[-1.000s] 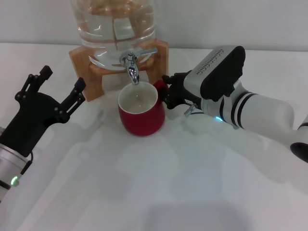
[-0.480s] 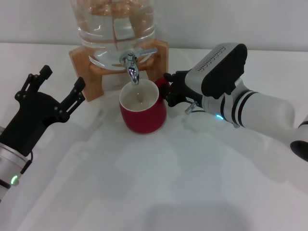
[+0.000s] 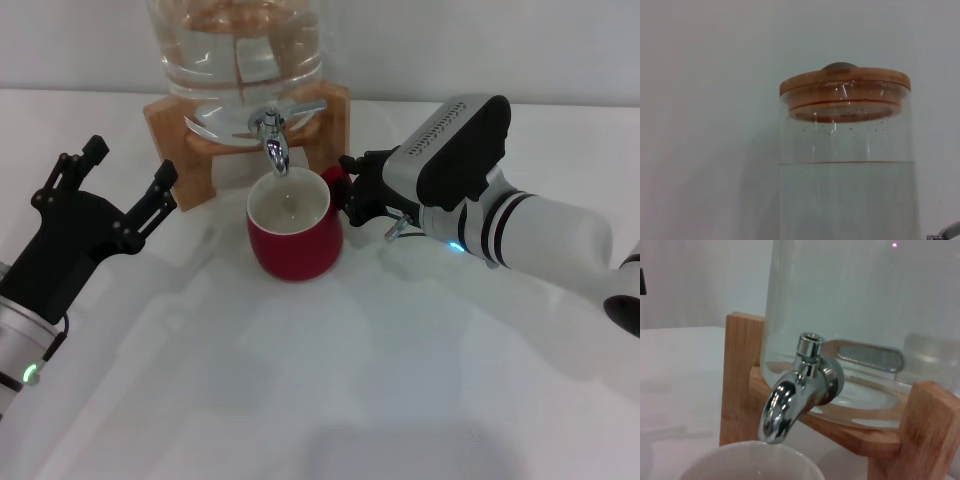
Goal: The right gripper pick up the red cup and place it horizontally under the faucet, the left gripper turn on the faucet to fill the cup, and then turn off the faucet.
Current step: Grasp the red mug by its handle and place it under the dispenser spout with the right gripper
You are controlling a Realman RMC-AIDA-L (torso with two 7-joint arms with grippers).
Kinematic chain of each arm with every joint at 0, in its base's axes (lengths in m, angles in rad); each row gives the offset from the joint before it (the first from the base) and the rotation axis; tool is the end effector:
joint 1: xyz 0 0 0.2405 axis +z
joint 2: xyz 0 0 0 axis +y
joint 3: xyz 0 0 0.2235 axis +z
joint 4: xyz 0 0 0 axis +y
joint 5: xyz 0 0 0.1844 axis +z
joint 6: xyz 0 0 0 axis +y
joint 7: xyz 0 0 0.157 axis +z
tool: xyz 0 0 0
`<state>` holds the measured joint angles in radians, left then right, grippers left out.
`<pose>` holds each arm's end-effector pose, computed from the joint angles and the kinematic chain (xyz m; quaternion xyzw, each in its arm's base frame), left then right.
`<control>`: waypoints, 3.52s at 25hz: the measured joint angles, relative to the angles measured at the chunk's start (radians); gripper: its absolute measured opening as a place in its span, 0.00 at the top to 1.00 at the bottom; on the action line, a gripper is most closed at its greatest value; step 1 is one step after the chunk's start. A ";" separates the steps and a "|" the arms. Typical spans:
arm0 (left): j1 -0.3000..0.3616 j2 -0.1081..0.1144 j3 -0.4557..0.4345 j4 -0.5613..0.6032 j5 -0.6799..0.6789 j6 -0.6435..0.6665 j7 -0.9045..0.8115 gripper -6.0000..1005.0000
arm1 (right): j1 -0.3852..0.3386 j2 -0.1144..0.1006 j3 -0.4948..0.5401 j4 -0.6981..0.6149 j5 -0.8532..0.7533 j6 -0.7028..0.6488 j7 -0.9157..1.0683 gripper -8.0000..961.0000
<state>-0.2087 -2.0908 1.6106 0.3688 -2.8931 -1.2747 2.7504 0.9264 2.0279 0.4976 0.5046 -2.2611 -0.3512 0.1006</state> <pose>-0.2604 0.2771 0.0092 -0.7574 -0.1723 -0.3699 0.5098 0.1270 0.3813 -0.1114 -0.9154 0.1334 0.1408 0.3527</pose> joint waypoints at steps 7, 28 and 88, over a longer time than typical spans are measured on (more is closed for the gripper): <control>-0.002 0.000 0.000 -0.004 0.000 0.000 0.000 0.13 | 0.000 0.000 -0.002 0.000 -0.005 0.000 -0.001 0.74; -0.006 0.000 0.000 -0.010 0.000 -0.004 0.000 0.13 | 0.014 0.000 0.013 -0.011 0.002 0.040 0.006 0.66; -0.018 0.000 -0.002 -0.025 -0.002 -0.001 0.000 0.13 | -0.042 0.000 0.012 0.015 -0.024 0.026 -0.002 0.63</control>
<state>-0.2264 -2.0908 1.6090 0.3437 -2.8947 -1.2758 2.7504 0.8846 2.0279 0.5092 0.5198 -2.2852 -0.3250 0.0982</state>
